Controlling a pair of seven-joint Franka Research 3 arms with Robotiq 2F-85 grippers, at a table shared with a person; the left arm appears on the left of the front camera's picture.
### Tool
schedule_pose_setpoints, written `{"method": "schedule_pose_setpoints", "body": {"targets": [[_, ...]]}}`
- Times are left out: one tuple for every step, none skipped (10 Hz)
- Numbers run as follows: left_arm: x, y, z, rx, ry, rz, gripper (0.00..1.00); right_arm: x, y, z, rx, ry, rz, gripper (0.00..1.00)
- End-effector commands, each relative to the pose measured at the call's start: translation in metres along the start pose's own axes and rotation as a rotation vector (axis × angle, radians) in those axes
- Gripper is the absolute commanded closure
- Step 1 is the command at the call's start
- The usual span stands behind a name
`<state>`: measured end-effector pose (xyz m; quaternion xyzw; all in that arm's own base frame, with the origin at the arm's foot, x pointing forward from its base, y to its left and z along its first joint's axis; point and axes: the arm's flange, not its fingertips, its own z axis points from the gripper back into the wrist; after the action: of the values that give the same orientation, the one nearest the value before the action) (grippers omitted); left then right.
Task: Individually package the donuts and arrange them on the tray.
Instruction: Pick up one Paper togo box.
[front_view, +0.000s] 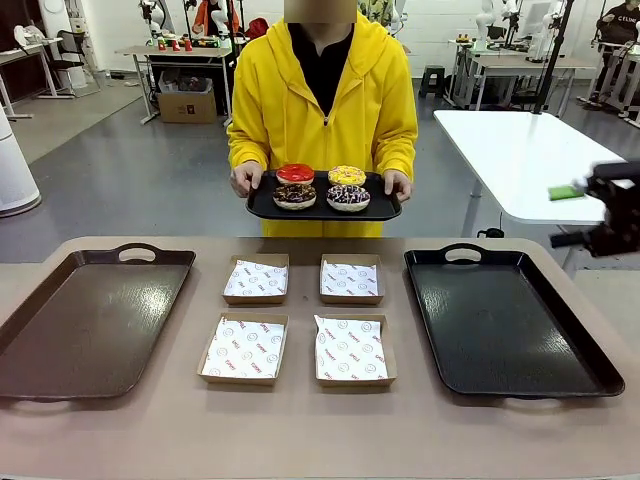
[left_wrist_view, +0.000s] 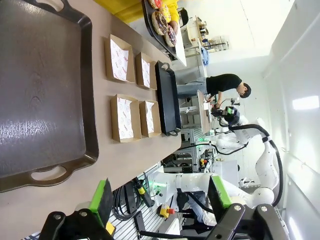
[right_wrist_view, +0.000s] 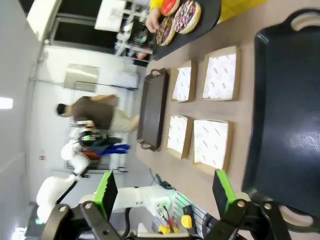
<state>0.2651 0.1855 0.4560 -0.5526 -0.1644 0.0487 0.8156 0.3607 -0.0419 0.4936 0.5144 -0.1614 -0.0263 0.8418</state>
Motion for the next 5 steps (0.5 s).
{"method": "schedule_pose_setpoints", "body": {"targets": [[0.0,0.0,0.001,-0.018,-0.009,-0.01,0.0,0.026,0.027,-0.041,-0.224,0.075,-0.02,0.0],[0.0,0.0,0.001,-0.018,-0.009,-0.01,0.0,0.033,0.037,-0.071,-0.343,0.094,-0.008,0.0],[0.0,0.0,0.001,-0.018,-0.009,-0.01,0.0,0.037,0.045,-0.101,-0.455,0.102,0.018,0.0],[0.0,0.0,0.001,-0.018,-0.009,-0.01,0.0,0.036,0.052,-0.132,-0.557,0.114,0.053,0.0],[0.0,0.0,0.001,-0.018,-0.009,-0.01,0.0,0.031,0.055,-0.155,-0.643,0.115,0.084,0.0]]}}
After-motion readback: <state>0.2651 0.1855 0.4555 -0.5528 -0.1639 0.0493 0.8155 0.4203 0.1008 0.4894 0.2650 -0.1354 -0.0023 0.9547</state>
